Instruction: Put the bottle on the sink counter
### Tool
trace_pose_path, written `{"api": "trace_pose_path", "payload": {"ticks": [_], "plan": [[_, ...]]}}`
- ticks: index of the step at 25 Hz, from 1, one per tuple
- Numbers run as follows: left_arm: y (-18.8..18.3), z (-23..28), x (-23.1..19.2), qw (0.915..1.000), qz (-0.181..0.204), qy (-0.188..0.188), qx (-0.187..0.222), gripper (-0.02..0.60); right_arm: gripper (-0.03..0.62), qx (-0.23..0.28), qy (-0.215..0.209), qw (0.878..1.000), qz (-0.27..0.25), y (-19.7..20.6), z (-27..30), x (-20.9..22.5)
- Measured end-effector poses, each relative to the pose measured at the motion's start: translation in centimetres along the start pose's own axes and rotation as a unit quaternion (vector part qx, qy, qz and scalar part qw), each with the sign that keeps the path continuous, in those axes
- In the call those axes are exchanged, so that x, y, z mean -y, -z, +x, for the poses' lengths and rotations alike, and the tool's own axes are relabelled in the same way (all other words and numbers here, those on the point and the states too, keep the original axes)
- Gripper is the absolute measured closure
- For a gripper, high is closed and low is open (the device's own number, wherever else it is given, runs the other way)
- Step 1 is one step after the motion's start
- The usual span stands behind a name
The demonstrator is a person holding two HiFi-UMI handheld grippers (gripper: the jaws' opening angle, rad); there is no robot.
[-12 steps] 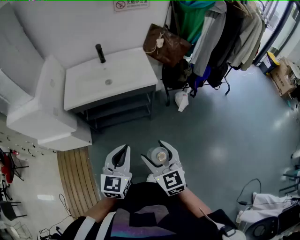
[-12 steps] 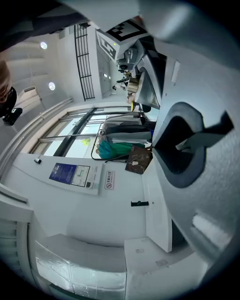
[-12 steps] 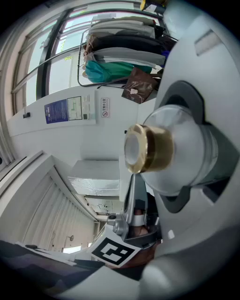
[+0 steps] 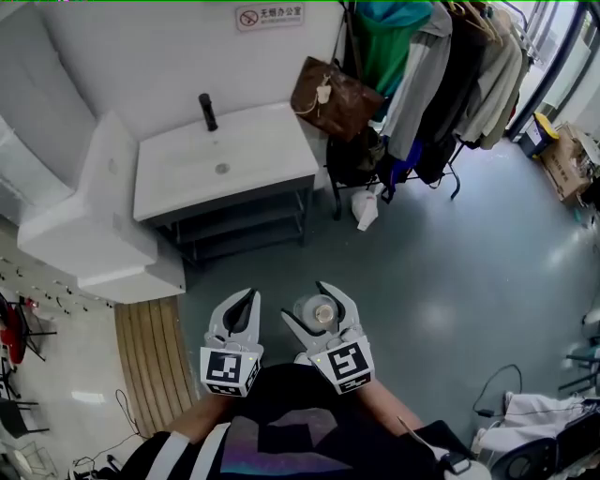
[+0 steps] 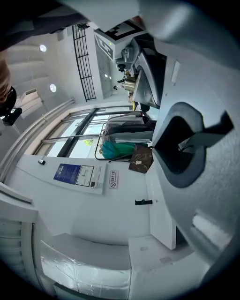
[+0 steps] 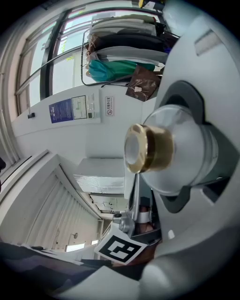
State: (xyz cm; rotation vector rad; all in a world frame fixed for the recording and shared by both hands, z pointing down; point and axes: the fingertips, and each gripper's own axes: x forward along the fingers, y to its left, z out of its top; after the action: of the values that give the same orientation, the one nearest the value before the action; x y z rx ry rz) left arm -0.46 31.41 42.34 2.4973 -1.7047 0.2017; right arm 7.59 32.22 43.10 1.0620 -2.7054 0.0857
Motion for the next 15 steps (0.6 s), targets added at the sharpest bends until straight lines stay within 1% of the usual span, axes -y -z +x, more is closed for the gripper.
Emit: {"api": "trace_pose_path", "payload": {"ticks": [4,11,15], "plan": [[-0.4,-0.2,0.4,1.0,0.003,0.0,0.003,0.578,0.252,0.009,-0.004,1.0,0.0,-1.0,-0.3,-0.1],[-0.8,-0.4,1.2,1.0,0.005,-0.001,0.002,0.578,0.252,0.015,-0.007,1.0,-0.003,-1.2,-0.9,0.2],[-0.8,0.1,1.1,1.0,0.008,-0.002,-0.002,0.578,0.252,0.011,-0.004,1.0,0.005,-1.0,-0.4,0.9]]}}
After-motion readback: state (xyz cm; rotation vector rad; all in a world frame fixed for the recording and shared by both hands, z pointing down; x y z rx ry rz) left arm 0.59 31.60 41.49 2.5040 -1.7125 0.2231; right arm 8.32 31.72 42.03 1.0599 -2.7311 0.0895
